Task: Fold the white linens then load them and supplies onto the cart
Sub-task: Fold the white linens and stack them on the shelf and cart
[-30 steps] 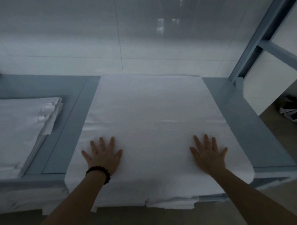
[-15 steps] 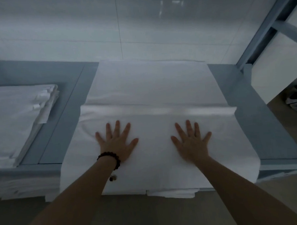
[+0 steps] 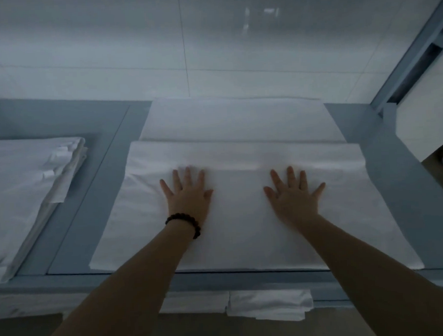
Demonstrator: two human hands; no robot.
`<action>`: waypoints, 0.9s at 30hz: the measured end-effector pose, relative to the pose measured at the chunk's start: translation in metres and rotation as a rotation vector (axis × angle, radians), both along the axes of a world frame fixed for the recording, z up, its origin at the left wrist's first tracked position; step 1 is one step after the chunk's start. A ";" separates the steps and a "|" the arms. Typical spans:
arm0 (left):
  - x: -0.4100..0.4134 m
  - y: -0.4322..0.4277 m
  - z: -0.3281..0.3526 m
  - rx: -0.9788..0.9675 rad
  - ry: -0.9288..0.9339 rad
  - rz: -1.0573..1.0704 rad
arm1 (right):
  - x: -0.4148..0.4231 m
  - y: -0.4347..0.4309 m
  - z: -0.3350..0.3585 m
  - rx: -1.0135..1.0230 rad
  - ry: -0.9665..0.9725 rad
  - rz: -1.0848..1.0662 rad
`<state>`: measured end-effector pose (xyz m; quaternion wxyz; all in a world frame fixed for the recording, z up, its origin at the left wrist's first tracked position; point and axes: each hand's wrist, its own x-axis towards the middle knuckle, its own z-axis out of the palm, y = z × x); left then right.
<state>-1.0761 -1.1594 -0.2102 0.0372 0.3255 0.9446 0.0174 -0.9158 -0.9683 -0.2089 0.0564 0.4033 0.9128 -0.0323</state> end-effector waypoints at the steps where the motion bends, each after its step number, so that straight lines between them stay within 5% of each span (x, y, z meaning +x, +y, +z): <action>1: 0.014 0.003 0.001 0.022 0.004 -0.023 | -0.002 -0.010 0.003 0.021 0.030 0.012; 7: 0.087 -0.003 -0.012 0.000 -0.141 -0.176 | 0.008 -0.071 -0.009 -0.046 0.096 0.258; 14: 0.038 -0.069 -0.018 -0.068 -0.150 0.009 | 0.086 -0.021 -0.011 0.030 -0.006 0.028; 24: 0.030 -0.137 0.004 -0.111 -0.197 0.264 | 0.151 -0.010 0.002 -0.131 -0.057 -0.298; 27: 0.065 -0.106 0.012 -0.055 -0.154 0.186 | 0.118 -0.055 0.010 -0.044 -0.012 -0.160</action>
